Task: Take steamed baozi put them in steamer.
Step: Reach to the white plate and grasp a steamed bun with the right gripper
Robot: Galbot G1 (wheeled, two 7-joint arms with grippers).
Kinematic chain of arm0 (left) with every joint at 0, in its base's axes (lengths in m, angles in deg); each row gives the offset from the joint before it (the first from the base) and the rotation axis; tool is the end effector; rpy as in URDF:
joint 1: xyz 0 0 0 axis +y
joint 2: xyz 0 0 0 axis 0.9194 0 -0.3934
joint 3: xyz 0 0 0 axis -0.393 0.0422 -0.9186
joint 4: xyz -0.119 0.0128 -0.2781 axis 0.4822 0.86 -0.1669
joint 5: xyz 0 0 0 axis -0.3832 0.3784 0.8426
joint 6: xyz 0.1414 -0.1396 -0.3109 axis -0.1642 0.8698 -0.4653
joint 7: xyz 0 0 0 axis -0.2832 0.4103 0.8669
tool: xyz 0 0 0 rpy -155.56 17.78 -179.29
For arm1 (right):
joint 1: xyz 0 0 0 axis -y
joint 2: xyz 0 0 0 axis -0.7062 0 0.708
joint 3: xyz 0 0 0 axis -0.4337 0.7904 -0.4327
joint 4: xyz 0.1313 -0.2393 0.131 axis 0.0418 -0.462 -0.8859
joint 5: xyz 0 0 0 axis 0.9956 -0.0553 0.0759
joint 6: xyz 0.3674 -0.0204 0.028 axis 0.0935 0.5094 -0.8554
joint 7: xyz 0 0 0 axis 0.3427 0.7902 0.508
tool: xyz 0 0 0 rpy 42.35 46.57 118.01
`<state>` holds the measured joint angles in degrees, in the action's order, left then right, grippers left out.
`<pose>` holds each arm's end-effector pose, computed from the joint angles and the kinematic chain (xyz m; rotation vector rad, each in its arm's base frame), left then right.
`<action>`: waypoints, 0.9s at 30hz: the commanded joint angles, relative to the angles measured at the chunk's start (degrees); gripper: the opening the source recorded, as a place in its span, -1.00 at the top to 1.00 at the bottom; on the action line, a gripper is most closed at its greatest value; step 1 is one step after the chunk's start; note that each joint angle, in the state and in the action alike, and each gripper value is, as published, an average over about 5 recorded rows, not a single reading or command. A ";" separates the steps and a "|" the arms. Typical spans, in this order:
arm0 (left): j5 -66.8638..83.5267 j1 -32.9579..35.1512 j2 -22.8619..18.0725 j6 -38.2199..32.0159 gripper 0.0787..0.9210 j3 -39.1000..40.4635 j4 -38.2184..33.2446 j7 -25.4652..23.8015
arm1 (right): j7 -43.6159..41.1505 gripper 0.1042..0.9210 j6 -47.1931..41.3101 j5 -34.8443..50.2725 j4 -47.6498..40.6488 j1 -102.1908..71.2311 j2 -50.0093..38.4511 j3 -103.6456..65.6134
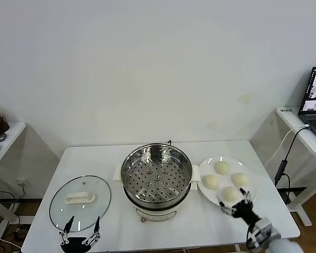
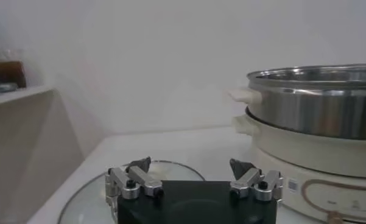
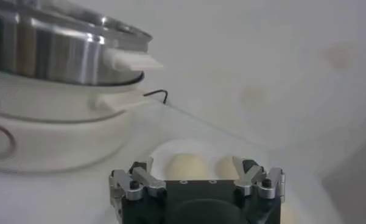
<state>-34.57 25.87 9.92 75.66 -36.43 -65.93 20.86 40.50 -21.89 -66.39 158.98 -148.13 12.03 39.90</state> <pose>0.1234 0.0593 -0.3199 0.0437 -2.9354 -0.1669 0.3132 -0.1615 -0.2582 0.6952 -2.5719 1.1342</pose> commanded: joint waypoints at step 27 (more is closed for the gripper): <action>-6.30 -0.29 -2.20 0.65 -0.77 -3.81 0.45 0.25 | -42.86 -0.76 3.31 -18.56 -47.58 71.61 -0.31 60.26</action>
<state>-40.27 25.55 7.86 76.31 -40.08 -65.45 21.11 5.22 -19.03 -83.53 119.88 -86.89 10.54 90.60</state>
